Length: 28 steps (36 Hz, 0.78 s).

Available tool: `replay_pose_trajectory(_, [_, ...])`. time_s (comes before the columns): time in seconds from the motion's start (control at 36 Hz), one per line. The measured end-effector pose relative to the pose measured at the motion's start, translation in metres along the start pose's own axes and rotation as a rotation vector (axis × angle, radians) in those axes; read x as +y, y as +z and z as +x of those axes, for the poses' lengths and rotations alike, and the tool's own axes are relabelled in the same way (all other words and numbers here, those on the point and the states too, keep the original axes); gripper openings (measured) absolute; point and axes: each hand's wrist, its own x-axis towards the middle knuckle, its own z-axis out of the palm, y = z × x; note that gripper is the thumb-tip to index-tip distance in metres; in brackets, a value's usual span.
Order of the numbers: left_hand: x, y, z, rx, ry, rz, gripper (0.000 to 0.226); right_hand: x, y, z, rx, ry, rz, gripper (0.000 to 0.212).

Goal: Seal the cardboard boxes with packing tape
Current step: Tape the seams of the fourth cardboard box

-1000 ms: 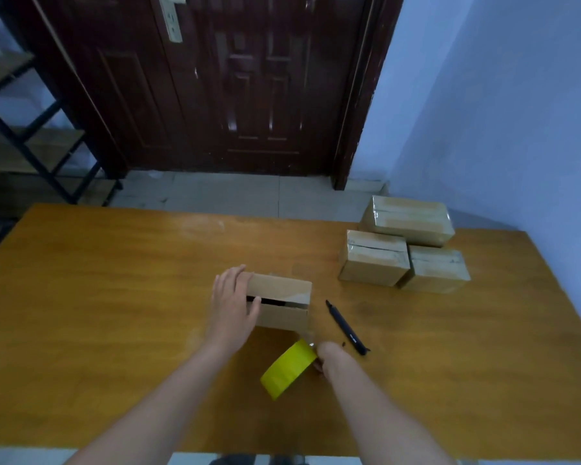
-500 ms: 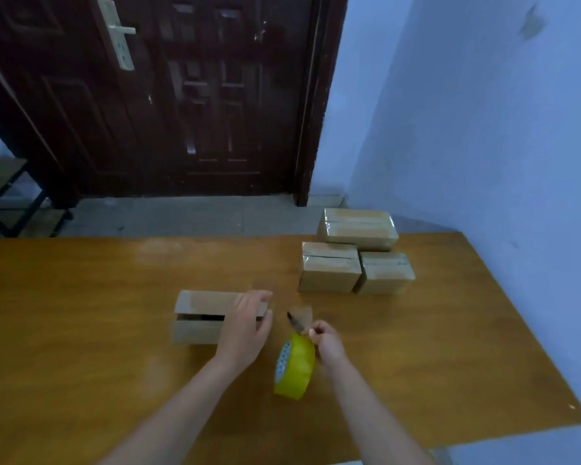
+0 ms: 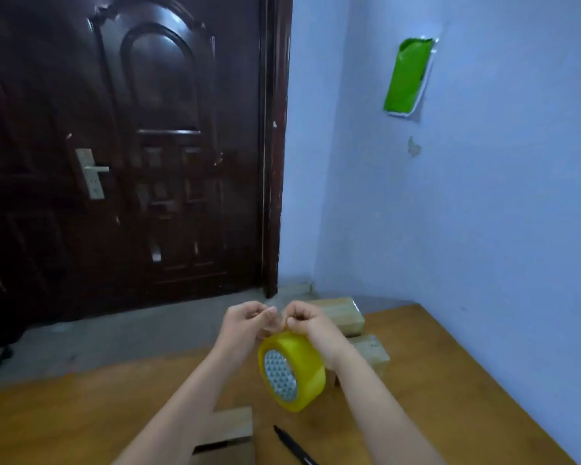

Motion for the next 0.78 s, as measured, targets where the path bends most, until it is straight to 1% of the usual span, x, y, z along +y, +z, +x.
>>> replay_pose_trajectory(0.11, [0.044, -0.021, 0.02, 0.074, 0.096, 0.067, 0.019, -0.042, 0.008, 0.023, 0.105, -0.109, -0.071, 0.03])
replay_pose_trajectory(0.22, [0.09, -0.039, 0.038, 0.157, 0.184, 0.093, 0.019, -0.084, 0.017, 0.042, 0.27, -0.246, -0.299, 0.017])
replay_pose_trajectory(0.25, [0.102, -0.043, 0.041, 0.184, 0.2, 0.096, 0.019, -0.095, 0.021, 0.043, 0.317, -0.284, -0.349, 0.018])
replay_pose_trajectory(0.31, [0.122, -0.05, 0.044, 0.234, 0.21, 0.058, 0.019, -0.111, 0.026, 0.044, 0.365, -0.322, -0.435, 0.04])
replay_pose_trajectory(0.36, [0.136, -0.056, 0.045, 0.279, 0.208, -0.001, 0.02, -0.126, 0.027, 0.038, 0.373, -0.282, -0.462, 0.064])
replay_pose_trajectory(0.42, [0.145, -0.062, 0.044, 0.326, 0.173, -0.101, 0.019, -0.135, 0.022, 0.032, 0.358, -0.268, -0.44, 0.076])
replay_pose_trajectory(0.5, [0.151, -0.071, 0.04, 0.379, 0.036, -0.328, 0.017, -0.143, 0.016, 0.013, 0.263, -0.289, -0.279, 0.089])
replay_pose_trajectory(0.53, [0.151, -0.074, 0.039, 0.387, -0.017, -0.402, 0.015, -0.144, 0.016, 0.006, 0.23, -0.307, -0.242, 0.088])
replay_pose_trajectory(0.58, [0.149, -0.079, 0.036, 0.37, -0.121, -0.527, 0.01, -0.141, 0.017, -0.004, 0.19, -0.344, -0.232, 0.072])
replay_pose_trajectory(0.67, [0.139, -0.084, 0.027, 0.256, -0.245, -0.644, 0.01, -0.135, 0.019, -0.009, 0.195, -0.387, -0.269, 0.057])
replay_pose_trajectory(0.72, [0.132, -0.086, 0.02, 0.209, -0.28, -0.691, 0.013, -0.132, 0.019, -0.008, 0.204, -0.417, -0.312, 0.053])
replay_pose_trajectory(0.78, [0.125, -0.088, 0.016, 0.204, -0.274, -0.708, 0.019, -0.13, 0.019, -0.006, 0.192, -0.418, -0.358, 0.051])
